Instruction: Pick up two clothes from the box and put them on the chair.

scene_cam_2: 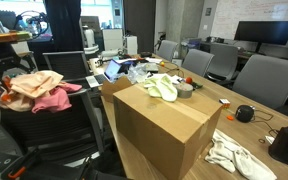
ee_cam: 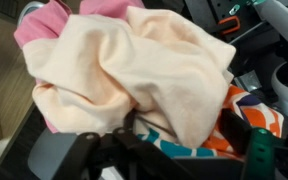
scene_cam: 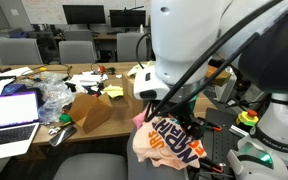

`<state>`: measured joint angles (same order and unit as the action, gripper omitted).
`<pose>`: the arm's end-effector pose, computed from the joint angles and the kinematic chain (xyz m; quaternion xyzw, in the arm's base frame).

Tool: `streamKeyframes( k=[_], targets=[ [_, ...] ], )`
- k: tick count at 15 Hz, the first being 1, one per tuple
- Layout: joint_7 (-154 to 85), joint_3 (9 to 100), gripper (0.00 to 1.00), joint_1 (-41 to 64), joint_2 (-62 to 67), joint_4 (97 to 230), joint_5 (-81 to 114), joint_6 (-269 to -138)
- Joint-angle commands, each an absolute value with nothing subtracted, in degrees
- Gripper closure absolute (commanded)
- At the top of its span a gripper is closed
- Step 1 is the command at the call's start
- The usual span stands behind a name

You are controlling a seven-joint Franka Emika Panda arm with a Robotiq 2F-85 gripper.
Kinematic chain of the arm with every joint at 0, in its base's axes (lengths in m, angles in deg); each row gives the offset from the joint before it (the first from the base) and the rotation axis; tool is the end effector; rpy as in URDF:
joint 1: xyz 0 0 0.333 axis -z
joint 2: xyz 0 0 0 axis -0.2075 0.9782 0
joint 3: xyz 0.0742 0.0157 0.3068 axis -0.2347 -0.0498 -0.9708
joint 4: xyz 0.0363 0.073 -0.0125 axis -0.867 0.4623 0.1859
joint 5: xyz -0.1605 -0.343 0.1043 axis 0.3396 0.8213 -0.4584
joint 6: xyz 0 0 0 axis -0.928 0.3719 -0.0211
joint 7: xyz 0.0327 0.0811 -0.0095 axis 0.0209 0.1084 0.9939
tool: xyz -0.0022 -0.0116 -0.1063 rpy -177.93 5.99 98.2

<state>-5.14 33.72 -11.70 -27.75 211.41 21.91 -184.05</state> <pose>0.3307 0.2721 0.3722 0.8150 0.5614 -0.0909 0.1113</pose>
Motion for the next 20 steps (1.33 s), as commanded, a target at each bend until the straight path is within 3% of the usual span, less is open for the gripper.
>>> streamKeyframes(
  k=[1,9,20],
  targets=[
    [-5.99,33.26,0.00,-11.15,-27.77,210.43,22.68,-183.80],
    [-5.76,33.52,0.00,-11.04,-29.13,210.25,22.66,-183.06],
    [-6.97,37.77,0.00,-9.13,-41.45,206.80,22.26,-176.07]
  ],
)
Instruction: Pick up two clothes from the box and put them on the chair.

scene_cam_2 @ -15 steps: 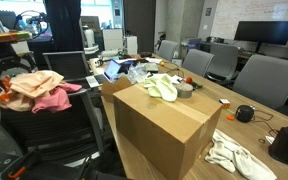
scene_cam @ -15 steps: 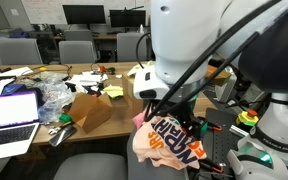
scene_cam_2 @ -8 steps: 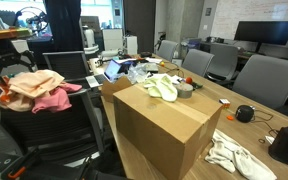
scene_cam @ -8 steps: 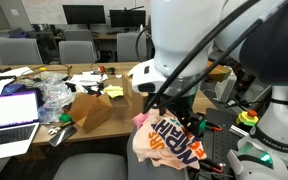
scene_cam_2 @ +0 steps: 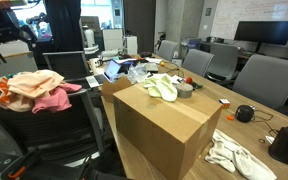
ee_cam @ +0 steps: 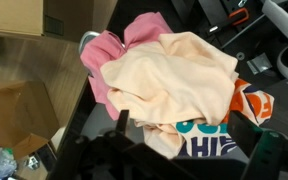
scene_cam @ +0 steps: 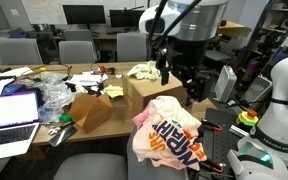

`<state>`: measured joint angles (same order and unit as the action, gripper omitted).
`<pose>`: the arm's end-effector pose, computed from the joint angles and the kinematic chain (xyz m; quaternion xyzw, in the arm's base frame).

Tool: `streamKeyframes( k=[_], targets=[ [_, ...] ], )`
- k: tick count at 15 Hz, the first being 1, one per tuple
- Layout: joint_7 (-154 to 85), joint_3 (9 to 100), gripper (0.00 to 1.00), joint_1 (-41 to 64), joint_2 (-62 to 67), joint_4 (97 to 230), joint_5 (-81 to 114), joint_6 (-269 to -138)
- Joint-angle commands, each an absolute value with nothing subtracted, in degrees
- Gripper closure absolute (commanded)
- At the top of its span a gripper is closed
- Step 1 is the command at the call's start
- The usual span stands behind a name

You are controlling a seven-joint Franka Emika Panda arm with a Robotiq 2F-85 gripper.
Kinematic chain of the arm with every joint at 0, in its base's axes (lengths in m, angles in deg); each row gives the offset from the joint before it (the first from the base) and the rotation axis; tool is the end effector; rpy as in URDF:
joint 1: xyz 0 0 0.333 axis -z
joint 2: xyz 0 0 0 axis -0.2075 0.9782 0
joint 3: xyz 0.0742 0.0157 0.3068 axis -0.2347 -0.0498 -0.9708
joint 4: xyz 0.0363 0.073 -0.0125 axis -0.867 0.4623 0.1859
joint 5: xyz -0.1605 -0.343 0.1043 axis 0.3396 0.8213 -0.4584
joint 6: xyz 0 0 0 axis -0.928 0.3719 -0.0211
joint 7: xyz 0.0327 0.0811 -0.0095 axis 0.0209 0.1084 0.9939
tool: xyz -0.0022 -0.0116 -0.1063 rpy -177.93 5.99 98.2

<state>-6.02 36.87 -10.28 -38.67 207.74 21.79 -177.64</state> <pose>0.3369 0.2394 0.4728 0.8521 0.5087 -0.0230 0.1212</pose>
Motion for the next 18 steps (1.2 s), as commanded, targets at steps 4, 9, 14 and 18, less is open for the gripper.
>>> streamKeyframes(
  k=[4,9,14,18],
  targets=[
    [-11.41,40.52,0.00,-4.65,-44.02,206.94,24.51,-176.79],
    [-15.07,46.76,0.00,2.80,-47.30,208.99,26.22,-176.67],
    [-18.72,52.91,0.00,10.08,-52.06,214.44,25.31,-176.42],
    [-23.78,55.39,0.00,15.15,-57.57,219.37,25.38,-177.30]
  ],
)
